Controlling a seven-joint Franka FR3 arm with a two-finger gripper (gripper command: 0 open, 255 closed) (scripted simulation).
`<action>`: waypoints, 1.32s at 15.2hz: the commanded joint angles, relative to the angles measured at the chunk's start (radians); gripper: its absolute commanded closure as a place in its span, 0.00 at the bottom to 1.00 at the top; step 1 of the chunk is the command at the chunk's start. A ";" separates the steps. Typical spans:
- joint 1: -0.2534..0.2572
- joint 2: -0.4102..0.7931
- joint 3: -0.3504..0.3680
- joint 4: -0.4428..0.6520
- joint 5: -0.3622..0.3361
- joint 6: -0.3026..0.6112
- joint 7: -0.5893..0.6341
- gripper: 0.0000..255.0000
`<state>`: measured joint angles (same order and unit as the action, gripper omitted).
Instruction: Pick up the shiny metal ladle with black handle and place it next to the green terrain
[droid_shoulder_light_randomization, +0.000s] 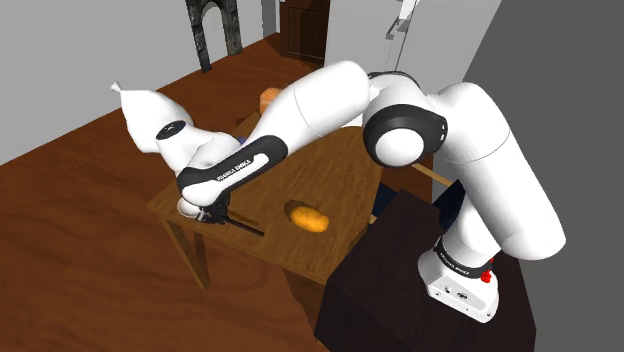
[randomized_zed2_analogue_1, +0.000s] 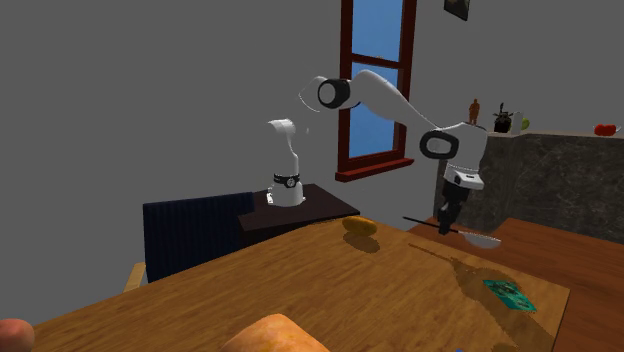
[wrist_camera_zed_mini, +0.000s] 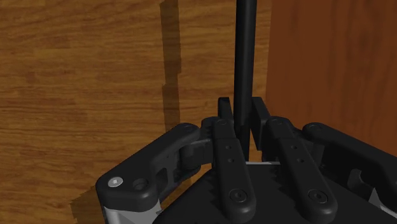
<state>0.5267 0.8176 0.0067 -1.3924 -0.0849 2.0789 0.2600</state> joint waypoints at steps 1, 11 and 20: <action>0.000 0.014 0.000 -0.004 -0.001 0.019 0.001 1.00; 0.000 0.060 -0.001 0.004 -0.002 0.057 0.004 1.00; 0.000 0.060 -0.001 0.004 -0.002 0.057 0.004 0.00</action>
<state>0.5267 0.8777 0.0053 -1.3883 -0.0869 2.1355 0.2638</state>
